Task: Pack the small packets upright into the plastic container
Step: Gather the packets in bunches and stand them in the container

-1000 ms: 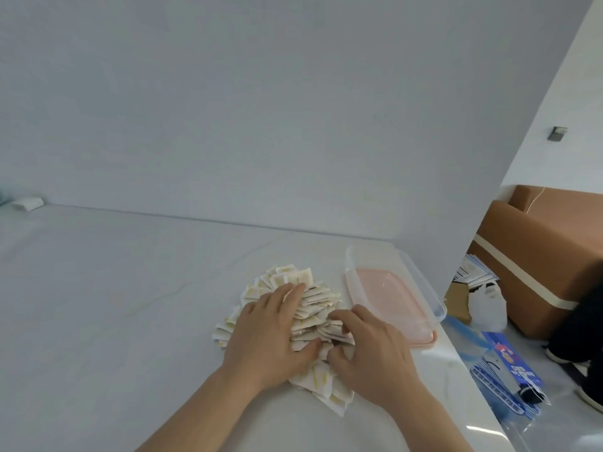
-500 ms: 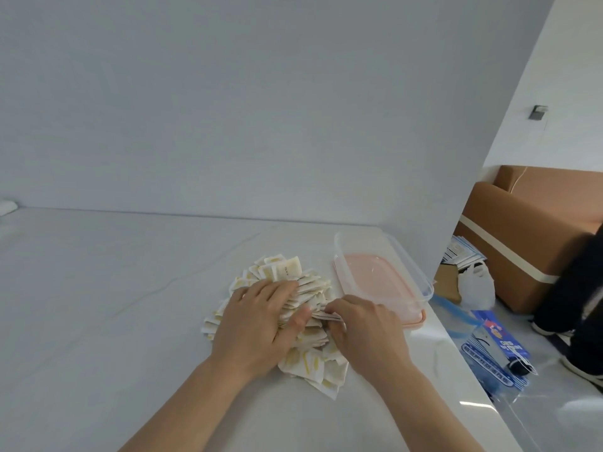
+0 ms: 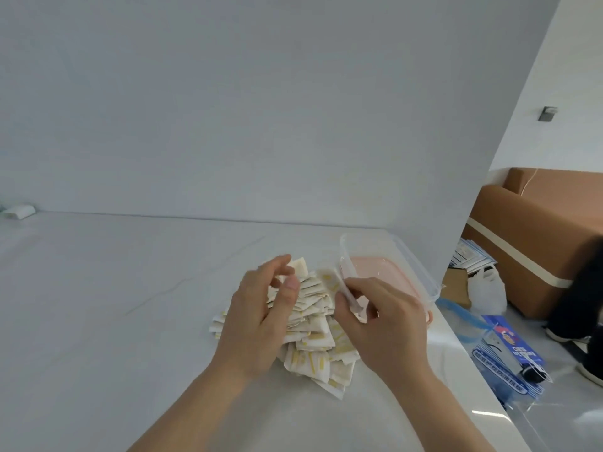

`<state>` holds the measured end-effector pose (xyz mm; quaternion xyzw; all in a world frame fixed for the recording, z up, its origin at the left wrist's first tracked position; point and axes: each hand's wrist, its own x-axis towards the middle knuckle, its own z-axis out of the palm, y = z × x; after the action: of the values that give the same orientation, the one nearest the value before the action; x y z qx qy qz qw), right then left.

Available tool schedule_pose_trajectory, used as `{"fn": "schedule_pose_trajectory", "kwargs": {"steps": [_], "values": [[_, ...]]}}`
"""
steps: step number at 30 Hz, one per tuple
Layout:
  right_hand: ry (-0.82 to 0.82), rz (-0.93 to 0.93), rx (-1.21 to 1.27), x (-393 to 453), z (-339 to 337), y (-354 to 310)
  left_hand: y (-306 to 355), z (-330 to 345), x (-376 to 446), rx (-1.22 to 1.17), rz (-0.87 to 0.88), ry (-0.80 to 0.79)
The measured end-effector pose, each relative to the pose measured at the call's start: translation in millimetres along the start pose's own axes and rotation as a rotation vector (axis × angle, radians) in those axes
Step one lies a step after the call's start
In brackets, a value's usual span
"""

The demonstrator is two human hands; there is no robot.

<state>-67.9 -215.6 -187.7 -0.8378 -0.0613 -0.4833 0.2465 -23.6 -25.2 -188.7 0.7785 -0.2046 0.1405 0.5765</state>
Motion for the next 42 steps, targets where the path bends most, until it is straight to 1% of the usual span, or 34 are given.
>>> {"fn": "schedule_pose_trajectory", "kwargs": {"steps": [3, 5, 7, 10, 12, 14, 16, 17, 19, 21, 23, 27, 33, 39, 42], "values": [[-0.009, -0.065, 0.074, -7, 11, -7, 6, 5, -12, -0.22, -0.219, -0.212], [-0.041, -0.1, 0.061, -13, 19, -12, 14, 12, -18, -0.425, -0.326, -0.273], [-0.104, -0.119, 0.077, -17, 23, -15, 18, 16, -19, -0.583, -0.408, -0.233], [-0.238, -0.13, 0.143, -18, 21, -17, 20, 15, -14, -0.702, -0.505, -0.166], [-0.267, -0.142, 0.199, -18, 16, -20, 21, 10, -10, -0.773, -0.565, -0.126], [-0.267, -0.152, 0.201, -19, 15, -20, 20, 5, -5, -0.813, -0.583, -0.078], [-0.278, -0.146, 0.108, -18, 14, -13, 15, 1, 1, -0.831, -0.612, -0.029], [-0.317, -0.137, 0.039, -17, 14, -8, 13, 0, 3, -0.845, -0.645, -0.005], [-0.461, -0.129, -0.115, -17, 13, 4, 14, -4, 5, -0.91, -0.708, 0.037], [-0.596, -0.133, -0.214, -19, 15, 12, 14, -8, 5, -1.016, -0.708, 0.032], [-0.635, -0.123, -0.251, -21, 18, 16, 15, -8, 3, -1.078, -0.69, 0.007], [-0.572, -0.103, -0.205, -17, 21, 20, 16, -5, 3, -1.075, -0.691, 0.0], [-0.421, -0.103, -0.193, -16, 22, 21, 11, -7, 3, -0.944, -0.665, -0.015], [-0.318, -0.145, -0.159, -8, 13, 26, 13, -7, 1, -0.921, -0.696, -0.124], [-0.247, -0.085, -0.09, -3, 6, 24, 14, -5, -1, -0.897, -0.722, -0.184]]}}
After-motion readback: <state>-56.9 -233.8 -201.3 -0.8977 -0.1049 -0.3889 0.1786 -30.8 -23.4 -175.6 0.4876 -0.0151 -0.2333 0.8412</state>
